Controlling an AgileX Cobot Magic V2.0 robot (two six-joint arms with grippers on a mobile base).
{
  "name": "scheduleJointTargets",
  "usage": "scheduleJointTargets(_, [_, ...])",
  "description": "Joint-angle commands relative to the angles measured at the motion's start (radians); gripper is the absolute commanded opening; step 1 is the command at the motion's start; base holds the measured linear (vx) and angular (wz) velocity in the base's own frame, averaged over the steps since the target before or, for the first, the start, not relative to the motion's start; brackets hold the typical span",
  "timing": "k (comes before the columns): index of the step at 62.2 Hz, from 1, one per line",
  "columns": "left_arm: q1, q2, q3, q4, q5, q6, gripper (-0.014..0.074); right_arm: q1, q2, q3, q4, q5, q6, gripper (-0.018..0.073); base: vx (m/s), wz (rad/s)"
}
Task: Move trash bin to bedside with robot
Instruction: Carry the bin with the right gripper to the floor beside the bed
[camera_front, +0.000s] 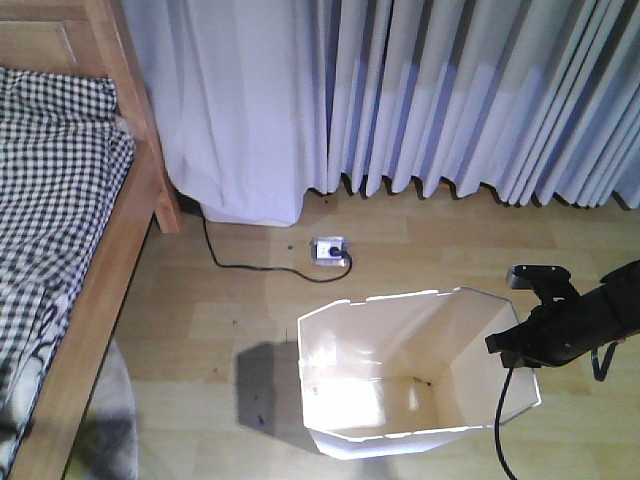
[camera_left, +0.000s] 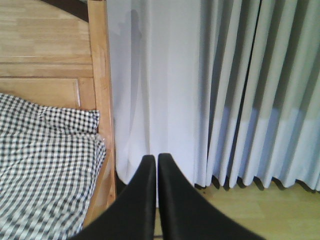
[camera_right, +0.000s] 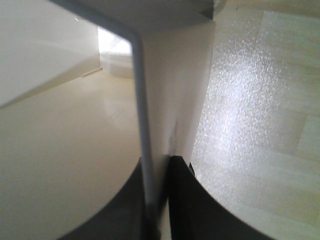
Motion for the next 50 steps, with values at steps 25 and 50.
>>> scheduleJointTargets(25, [-0.005, -0.01, 0.028, -0.003, -0.078, -0.009, -0.0006, -0.003, -0.071, -0.013, 0.036, 0.14, 0.001, -0.0006, 0.27, -0.04])
scheduleJointTargets(50, [-0.005, -0.01, 0.028, -0.003, -0.078, -0.009, -0.0006, -0.003, -0.071, -0.013, 0.036, 0.14, 0.001, -0.0006, 0.2, 0.03])
